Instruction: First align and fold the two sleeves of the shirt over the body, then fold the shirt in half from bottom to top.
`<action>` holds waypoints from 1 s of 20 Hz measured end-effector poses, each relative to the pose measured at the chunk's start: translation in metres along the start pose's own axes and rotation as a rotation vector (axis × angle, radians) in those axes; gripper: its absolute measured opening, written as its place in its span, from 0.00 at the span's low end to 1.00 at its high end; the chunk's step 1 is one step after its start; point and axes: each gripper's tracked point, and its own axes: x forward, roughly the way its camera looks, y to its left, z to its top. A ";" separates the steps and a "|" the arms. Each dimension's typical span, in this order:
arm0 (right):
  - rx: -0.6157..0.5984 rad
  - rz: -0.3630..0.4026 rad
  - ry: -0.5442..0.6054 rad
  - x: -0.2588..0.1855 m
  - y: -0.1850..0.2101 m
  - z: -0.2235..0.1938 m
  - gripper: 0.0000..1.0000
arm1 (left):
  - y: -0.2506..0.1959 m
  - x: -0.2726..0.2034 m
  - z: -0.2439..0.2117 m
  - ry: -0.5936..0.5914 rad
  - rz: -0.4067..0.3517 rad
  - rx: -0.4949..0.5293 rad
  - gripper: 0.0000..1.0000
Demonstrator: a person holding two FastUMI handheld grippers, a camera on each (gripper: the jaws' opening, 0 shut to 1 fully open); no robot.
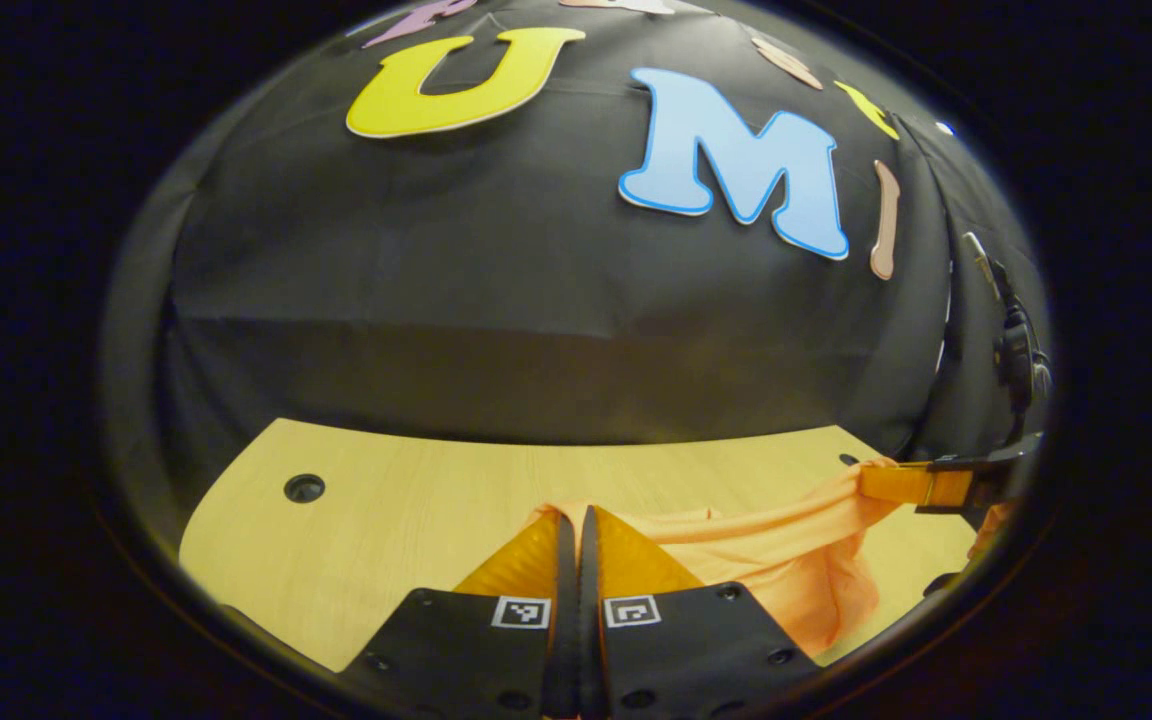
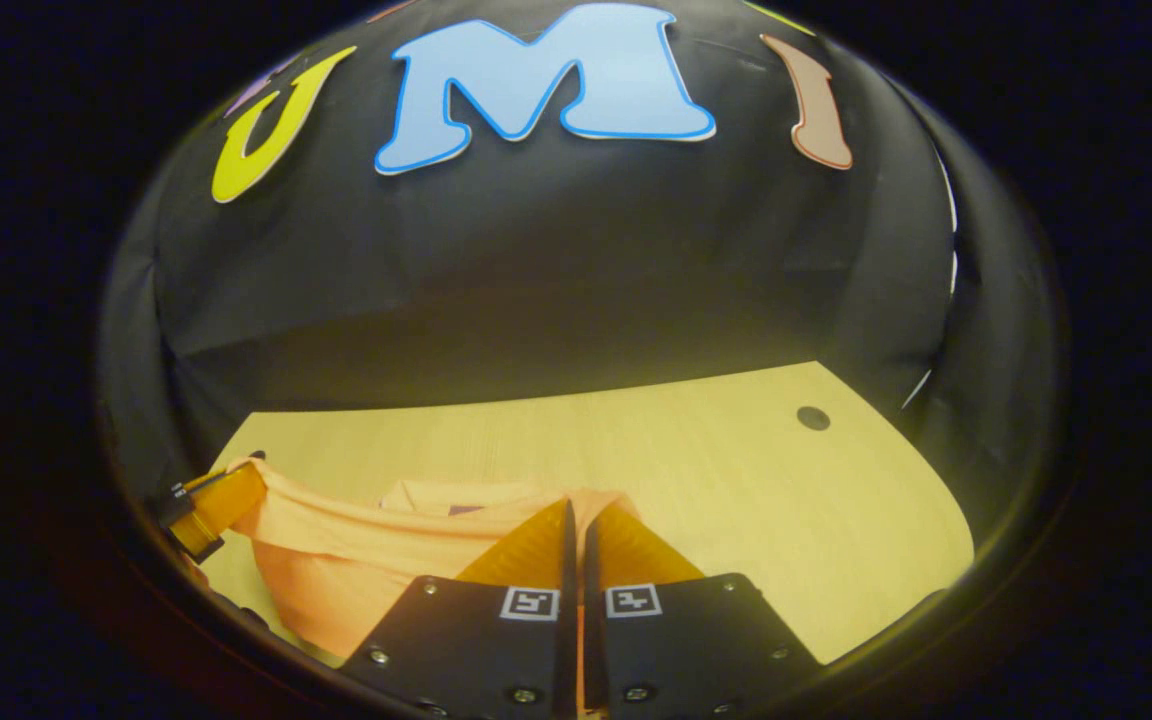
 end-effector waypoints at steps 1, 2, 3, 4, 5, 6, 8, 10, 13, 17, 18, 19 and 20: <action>-0.007 -0.007 0.008 0.007 0.000 -0.003 0.03 | 0.003 0.005 -0.004 0.002 0.003 -0.001 0.06; -0.014 -0.013 0.019 0.015 0.001 -0.007 0.03 | 0.005 0.010 -0.008 0.012 0.003 0.003 0.06; -0.020 -0.016 0.033 0.021 0.001 -0.012 0.03 | 0.008 0.014 -0.014 0.023 0.011 0.010 0.06; -0.026 -0.018 0.042 0.027 0.002 -0.016 0.03 | 0.010 0.019 -0.020 0.034 0.017 0.013 0.06; -0.030 -0.024 0.054 0.033 0.002 -0.020 0.03 | 0.013 0.023 -0.026 0.045 0.021 0.015 0.06; -0.033 -0.026 0.064 0.037 0.002 -0.024 0.07 | 0.016 0.027 -0.032 0.056 0.025 0.018 0.06; -0.045 -0.034 0.084 0.044 0.003 -0.030 0.05 | 0.018 0.034 -0.042 0.078 0.026 0.018 0.06; -0.071 -0.037 0.102 0.045 0.003 -0.035 0.05 | 0.020 0.037 -0.050 0.098 0.030 0.023 0.06; -0.099 -0.040 0.121 0.044 0.003 -0.038 0.06 | 0.023 0.037 -0.054 0.111 0.042 0.027 0.10; -0.160 -0.080 0.141 0.035 -0.006 -0.042 0.17 | 0.028 0.032 -0.056 0.122 0.076 0.034 0.20; -0.172 -0.086 0.143 0.031 -0.009 -0.043 0.18 | 0.029 0.028 -0.056 0.128 0.081 0.029 0.17; -0.185 -0.086 0.141 0.027 -0.010 -0.042 0.25 | 0.031 0.022 -0.056 0.125 0.095 0.024 0.21; -0.199 -0.090 0.136 0.022 -0.011 -0.039 0.28 | 0.032 0.015 -0.055 0.125 0.096 0.017 0.20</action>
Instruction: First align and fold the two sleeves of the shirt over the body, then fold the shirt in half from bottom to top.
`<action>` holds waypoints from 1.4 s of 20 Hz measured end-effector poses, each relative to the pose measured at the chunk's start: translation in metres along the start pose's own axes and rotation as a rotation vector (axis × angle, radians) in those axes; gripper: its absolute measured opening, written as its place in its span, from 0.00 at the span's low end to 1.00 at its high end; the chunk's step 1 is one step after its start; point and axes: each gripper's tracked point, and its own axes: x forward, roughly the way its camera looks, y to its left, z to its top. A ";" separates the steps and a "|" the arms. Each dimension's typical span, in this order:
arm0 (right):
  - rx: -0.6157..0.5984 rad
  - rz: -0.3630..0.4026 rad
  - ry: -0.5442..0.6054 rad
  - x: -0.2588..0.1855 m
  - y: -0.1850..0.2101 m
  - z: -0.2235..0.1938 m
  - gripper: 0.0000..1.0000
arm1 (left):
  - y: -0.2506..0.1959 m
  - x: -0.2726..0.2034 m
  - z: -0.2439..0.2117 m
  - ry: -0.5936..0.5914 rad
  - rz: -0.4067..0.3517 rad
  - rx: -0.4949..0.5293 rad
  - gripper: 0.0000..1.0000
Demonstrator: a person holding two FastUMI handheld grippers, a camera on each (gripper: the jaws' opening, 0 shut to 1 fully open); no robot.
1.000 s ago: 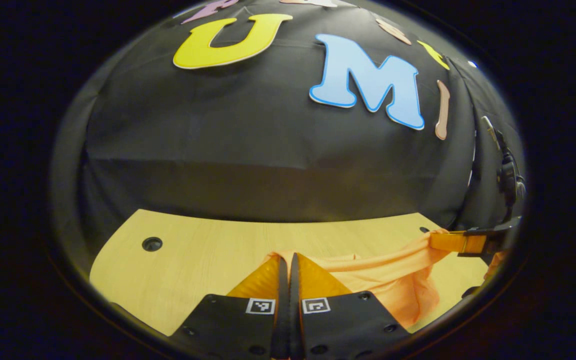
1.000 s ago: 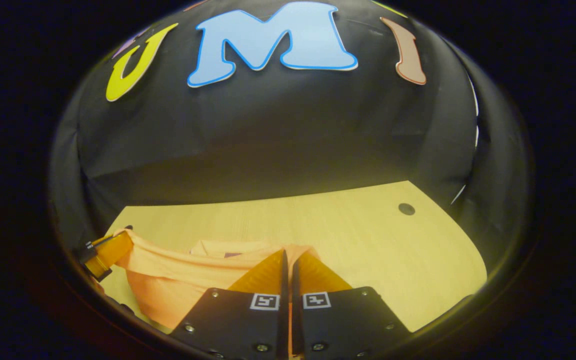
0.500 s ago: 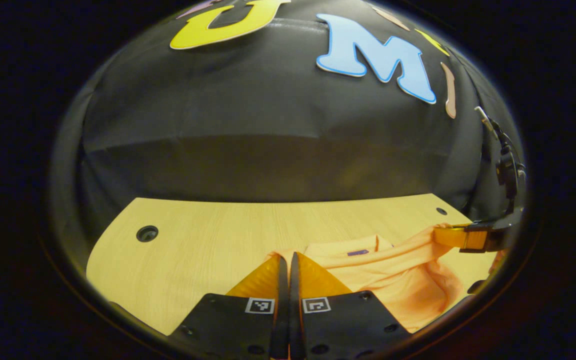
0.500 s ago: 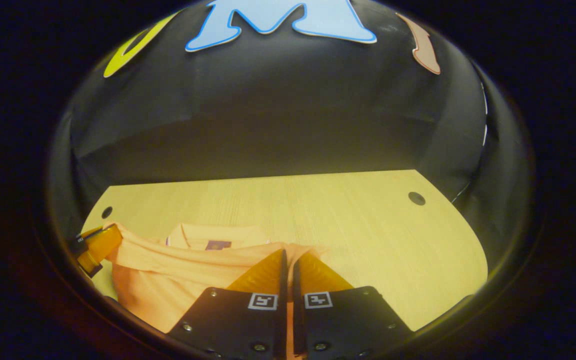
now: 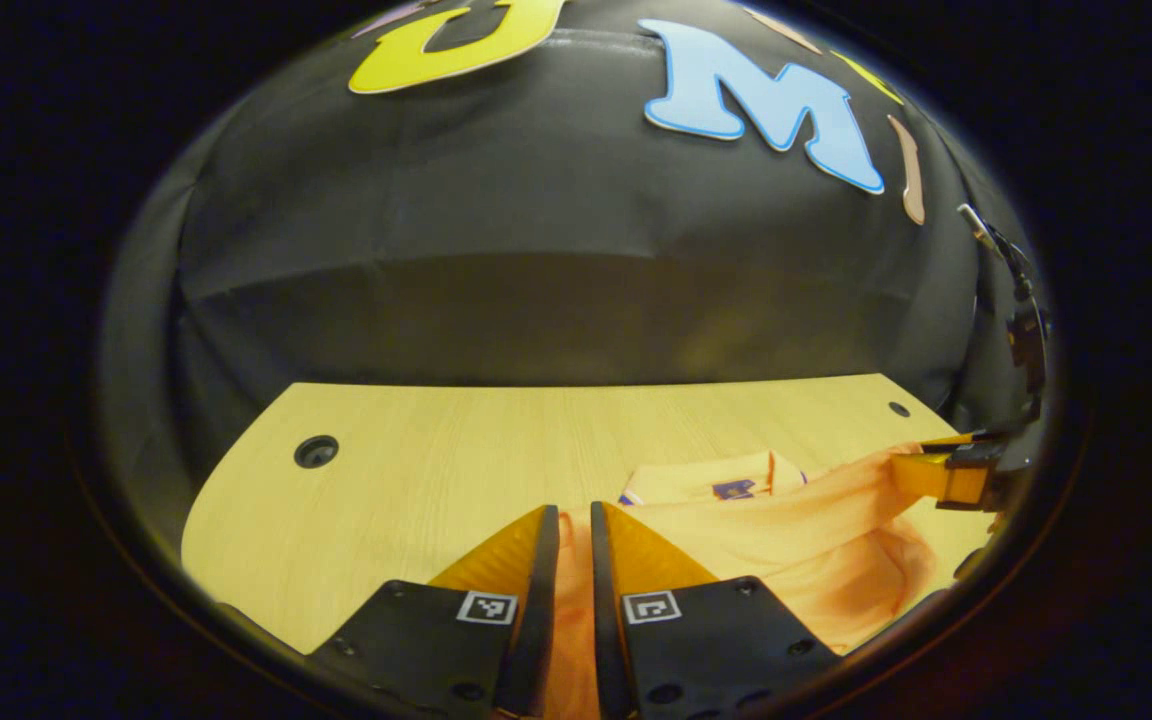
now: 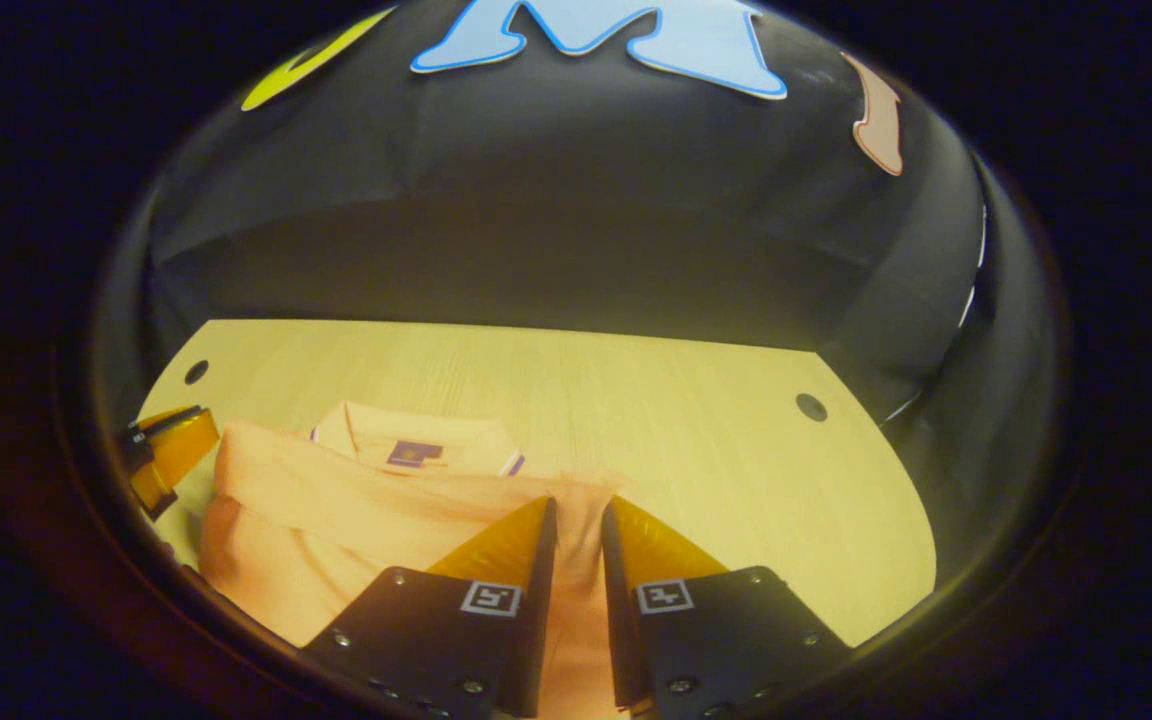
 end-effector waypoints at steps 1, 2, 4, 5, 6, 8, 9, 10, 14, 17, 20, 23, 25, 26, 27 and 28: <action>-0.011 -0.001 -0.011 -0.006 -0.003 0.002 0.29 | 0.001 -0.009 0.002 -0.002 0.005 -0.003 0.34; -0.020 -0.006 -0.024 -0.013 -0.006 0.005 0.36 | -0.001 -0.017 0.003 -0.008 0.006 0.003 0.43; -0.034 0.002 -0.057 -0.030 -0.010 0.014 0.46 | -0.007 -0.033 0.011 -0.033 -0.005 0.024 0.46; -0.036 0.006 -0.073 -0.039 -0.013 0.018 0.51 | -0.011 -0.042 0.016 -0.049 -0.009 0.032 0.53; -0.035 0.017 -0.089 -0.047 -0.014 0.022 0.55 | -0.016 -0.052 0.021 -0.066 -0.013 0.032 0.58; -0.027 0.033 -0.117 -0.066 -0.019 0.026 0.63 | -0.025 -0.069 0.033 -0.100 -0.021 0.025 0.62; -0.022 0.041 -0.130 -0.077 -0.022 0.028 0.72 | -0.028 -0.078 0.038 -0.117 -0.017 0.020 0.67; -0.018 0.044 -0.146 -0.086 -0.025 0.031 0.72 | -0.033 -0.086 0.043 -0.128 -0.015 0.012 0.72; 0.004 0.056 -0.207 -0.126 -0.039 0.033 0.83 | -0.051 -0.125 0.059 -0.178 -0.014 0.001 0.83; -0.020 0.052 -0.250 -0.159 -0.048 0.029 0.89 | -0.064 -0.158 0.067 -0.210 -0.015 -0.017 0.88; -0.062 0.051 -0.328 -0.199 -0.050 0.034 0.91 | -0.075 -0.194 0.072 -0.251 -0.006 -0.013 0.95; -0.139 0.054 -0.402 -0.237 -0.051 0.036 0.94 | -0.086 -0.224 0.073 -0.284 0.002 -0.009 0.93; -0.168 0.073 -0.451 -0.261 -0.048 0.040 0.94 | -0.095 -0.245 0.075 -0.305 0.012 -0.018 0.93; -0.171 0.088 -0.472 -0.271 -0.046 0.041 0.93 | -0.098 -0.254 0.077 -0.317 0.017 -0.021 0.95; -0.169 0.109 -0.487 -0.279 -0.044 0.041 0.94 | -0.100 -0.264 0.078 -0.328 0.023 -0.024 0.93; -0.164 0.127 -0.498 -0.288 -0.043 0.040 0.94 | -0.101 -0.273 0.078 -0.340 0.032 -0.027 0.93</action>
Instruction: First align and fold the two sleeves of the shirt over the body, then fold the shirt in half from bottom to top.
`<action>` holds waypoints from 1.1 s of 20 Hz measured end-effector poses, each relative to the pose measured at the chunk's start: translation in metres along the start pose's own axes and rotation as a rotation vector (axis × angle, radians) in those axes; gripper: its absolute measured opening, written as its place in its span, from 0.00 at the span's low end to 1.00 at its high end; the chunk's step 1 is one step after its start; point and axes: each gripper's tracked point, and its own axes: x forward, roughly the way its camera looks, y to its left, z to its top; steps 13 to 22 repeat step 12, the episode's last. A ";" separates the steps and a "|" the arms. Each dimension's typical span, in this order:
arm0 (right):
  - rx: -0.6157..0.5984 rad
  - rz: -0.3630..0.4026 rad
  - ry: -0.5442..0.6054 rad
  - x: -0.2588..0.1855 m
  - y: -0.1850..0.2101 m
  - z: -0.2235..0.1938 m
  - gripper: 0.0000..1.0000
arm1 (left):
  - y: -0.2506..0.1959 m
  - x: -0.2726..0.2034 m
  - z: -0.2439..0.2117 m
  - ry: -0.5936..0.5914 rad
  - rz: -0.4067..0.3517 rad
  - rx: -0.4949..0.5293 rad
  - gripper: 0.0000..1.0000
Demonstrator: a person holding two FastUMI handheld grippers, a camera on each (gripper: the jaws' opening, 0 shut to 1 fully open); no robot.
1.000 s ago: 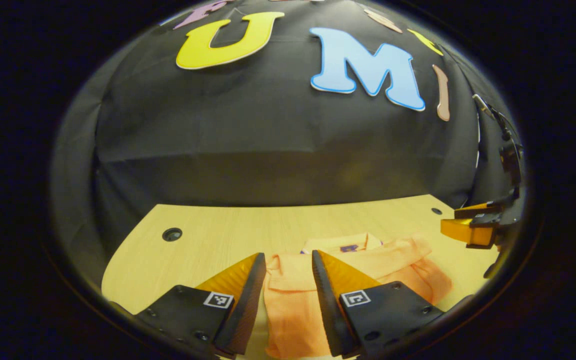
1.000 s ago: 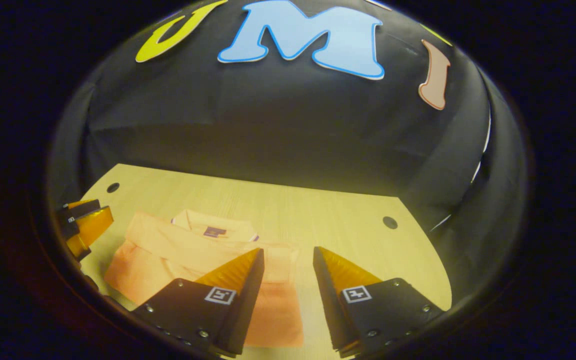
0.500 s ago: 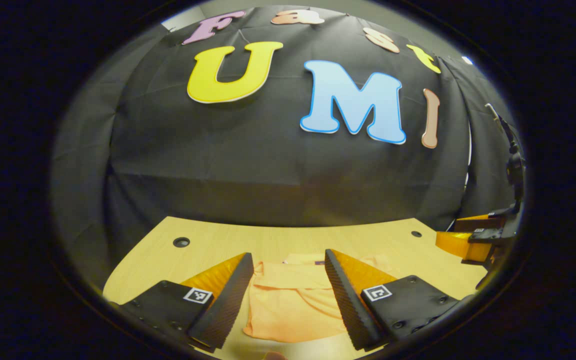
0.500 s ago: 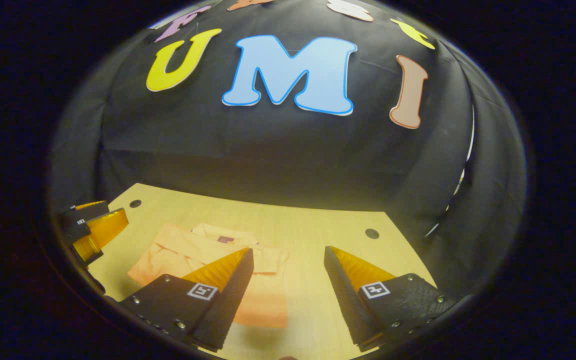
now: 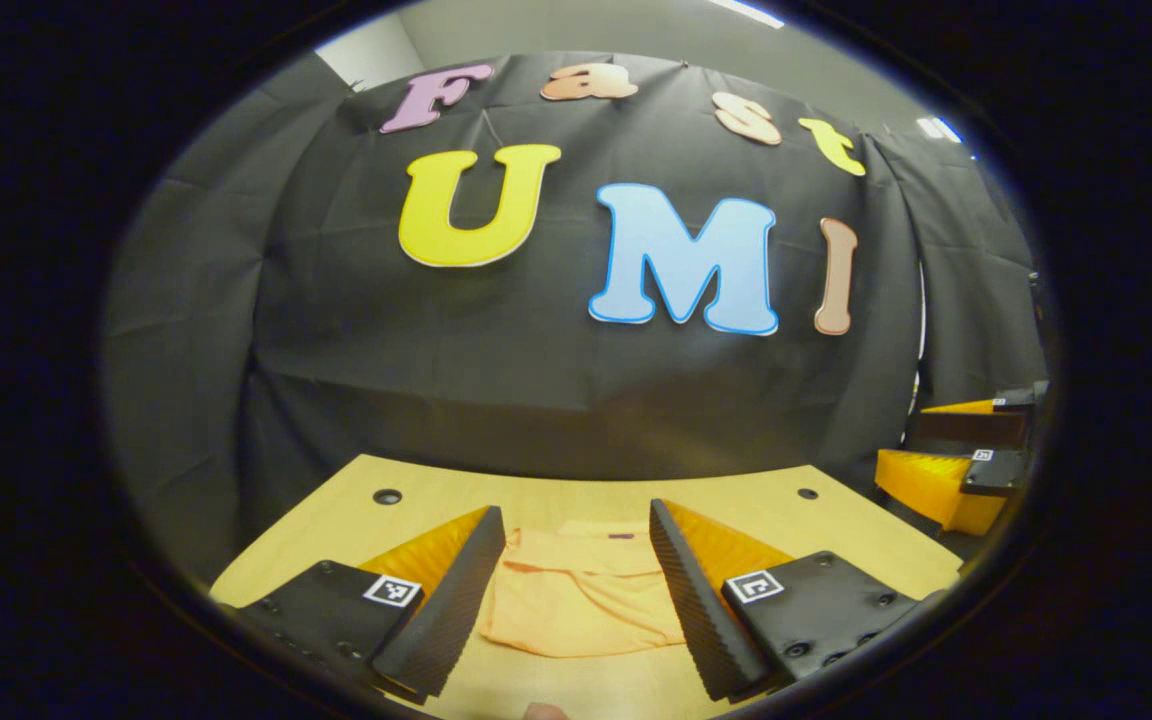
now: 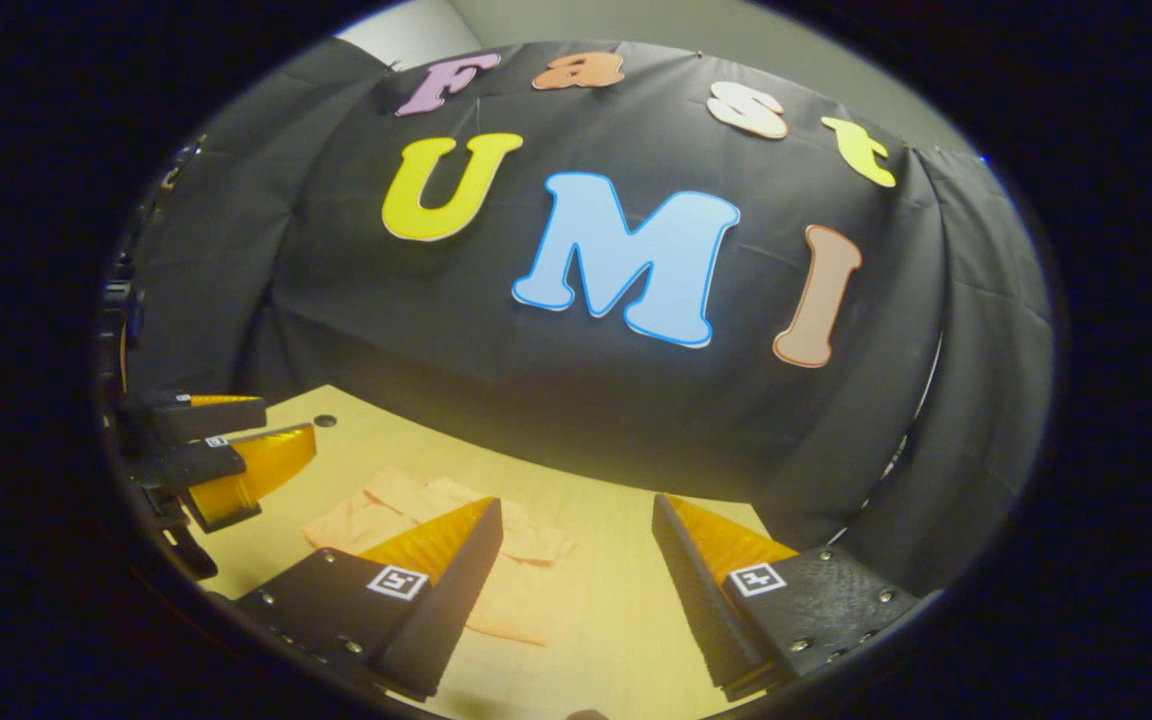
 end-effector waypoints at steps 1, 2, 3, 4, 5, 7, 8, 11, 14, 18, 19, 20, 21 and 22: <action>0.006 0.010 -0.011 -0.012 0.000 0.002 0.94 | -0.001 -0.009 0.003 -0.009 0.009 -0.003 0.95; 0.011 0.014 -0.024 -0.021 -0.001 0.005 0.94 | -0.003 -0.018 0.007 -0.023 0.018 -0.005 0.95; 0.016 0.020 -0.036 -0.028 -0.002 0.008 0.94 | -0.004 -0.025 0.010 -0.035 0.024 -0.008 0.95; 0.020 0.021 -0.049 -0.035 -0.003 0.011 0.94 | -0.006 -0.033 0.010 -0.041 0.029 -0.012 0.93; 0.024 0.017 -0.058 -0.041 -0.005 0.013 0.94 | -0.007 -0.039 0.011 -0.043 0.030 -0.012 0.93; 0.042 0.005 -0.078 -0.050 -0.007 0.018 0.93 | -0.011 -0.049 0.015 -0.061 0.016 -0.008 0.95; 0.052 -0.003 -0.092 -0.054 -0.007 0.022 0.93 | -0.012 -0.052 0.019 -0.077 -0.001 -0.005 0.93; 0.078 -0.031 -0.101 -0.062 -0.008 0.026 0.94 | -0.007 -0.055 0.028 -0.100 -0.016 0.006 0.96; 0.089 -0.040 -0.109 -0.063 -0.008 0.028 0.93 | -0.004 -0.056 0.032 -0.109 -0.020 0.007 0.96; 0.089 -0.040 -0.109 -0.063 -0.008 0.028 0.93 | -0.004 -0.056 0.032 -0.109 -0.020 0.007 0.96; 0.089 -0.040 -0.109 -0.063 -0.008 0.028 0.93 | -0.004 -0.056 0.032 -0.109 -0.020 0.007 0.96; 0.089 -0.040 -0.109 -0.063 -0.008 0.028 0.93 | -0.004 -0.056 0.032 -0.109 -0.020 0.007 0.96; 0.089 -0.040 -0.109 -0.063 -0.008 0.028 0.93 | -0.004 -0.056 0.032 -0.109 -0.020 0.007 0.96; 0.089 -0.040 -0.109 -0.063 -0.008 0.028 0.93 | -0.004 -0.056 0.032 -0.109 -0.020 0.007 0.96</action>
